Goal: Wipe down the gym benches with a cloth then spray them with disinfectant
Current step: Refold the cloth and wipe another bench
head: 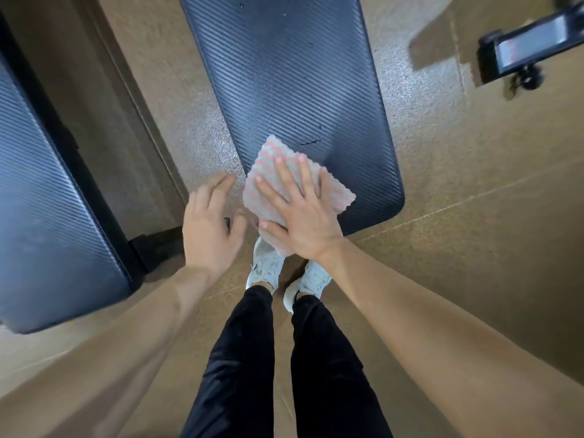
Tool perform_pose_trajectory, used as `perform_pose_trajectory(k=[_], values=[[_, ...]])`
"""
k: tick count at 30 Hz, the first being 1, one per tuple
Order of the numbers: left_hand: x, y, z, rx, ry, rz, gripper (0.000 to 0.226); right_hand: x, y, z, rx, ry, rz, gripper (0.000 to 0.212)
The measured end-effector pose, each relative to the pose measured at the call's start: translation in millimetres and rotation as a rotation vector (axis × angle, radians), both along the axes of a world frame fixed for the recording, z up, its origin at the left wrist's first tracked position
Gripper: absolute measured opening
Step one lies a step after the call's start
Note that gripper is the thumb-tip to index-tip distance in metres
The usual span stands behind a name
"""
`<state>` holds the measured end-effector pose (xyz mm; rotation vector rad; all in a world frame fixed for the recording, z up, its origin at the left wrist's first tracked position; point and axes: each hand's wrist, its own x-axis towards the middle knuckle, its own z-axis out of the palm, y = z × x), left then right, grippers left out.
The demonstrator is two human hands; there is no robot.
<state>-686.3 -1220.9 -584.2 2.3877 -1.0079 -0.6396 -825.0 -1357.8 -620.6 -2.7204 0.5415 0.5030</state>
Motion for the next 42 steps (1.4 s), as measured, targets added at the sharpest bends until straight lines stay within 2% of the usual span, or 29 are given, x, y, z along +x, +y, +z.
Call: perform_pose_trajectory(k=[2, 4, 6, 8, 10, 12, 14, 18, 24, 27, 29, 35, 42], values=[[-11.3, -3.7, 2.9, -0.043, -0.101, -0.072, 0.054, -4.4, -20.7, 3.2, 0.092, -0.074, 0.096, 0.071], [-24.2, -12.5, 0.5, -0.052, -0.152, -0.228, 0.057, -15.4, -44.7, 8.3, 0.149, -0.139, -0.008, 0.066], [-36.4, -25.8, -8.5, 0.079, -0.167, -0.436, 0.063, -34.5, -66.6, 15.3, 0.091, -0.162, -0.226, 0.059], [-46.2, -38.4, -25.6, 0.301, -0.201, -0.562, 0.072, -57.0, -85.4, 22.3, 0.025, -0.125, -0.393, 0.056], [-54.1, -45.7, -40.5, 0.426, -0.249, -0.567, 0.076, -78.0, -97.3, 26.1, 0.022, -0.022, -0.555, 0.065], [-59.9, -51.3, -48.1, 0.441, -0.294, -0.544, 0.076, -95.5, -103.9, 23.3, 0.146, 0.002, -0.799, 0.07], [-62.8, -60.5, -50.3, 0.436, -0.327, -0.53, 0.075, -105.5, -106.6, 20.2, 0.302, -0.022, -0.952, 0.061], [-73.3, -101.2, -51.7, 0.42, -0.343, -0.529, 0.075, -120.6, -122.0, 22.3, 0.549, -0.103, -1.07, 0.044], [-119.1, -190.2, -53.2, 0.402, -0.338, -0.472, 0.077, -146.5, -147.0, 20.0, 0.873, -0.088, -1.14, 0.027], [-126.6, -204.3, -53.0, 0.416, -0.353, -0.46, 0.079, -151.9, -153.5, 16.7, 0.987, -0.071, -1.12, 0.03], [-120.5, -201.3, -51.4, 0.438, -0.357, -0.418, 0.08, -152.4, -157.0, 15.3, 0.969, -0.034, -1.091, 0.033], [-66.8, -175.5, -48.6, 0.547, -0.243, -0.009, 0.085, -152.4, -170.7, 12.8, 0.942, 0.051, -0.924, 0.039], [-29.0, -182.7, -48.1, 0.585, -0.156, 0.348, 0.088, -136.3, -208.2, 19.6, 0.908, 0.162, -0.752, 0.031]])
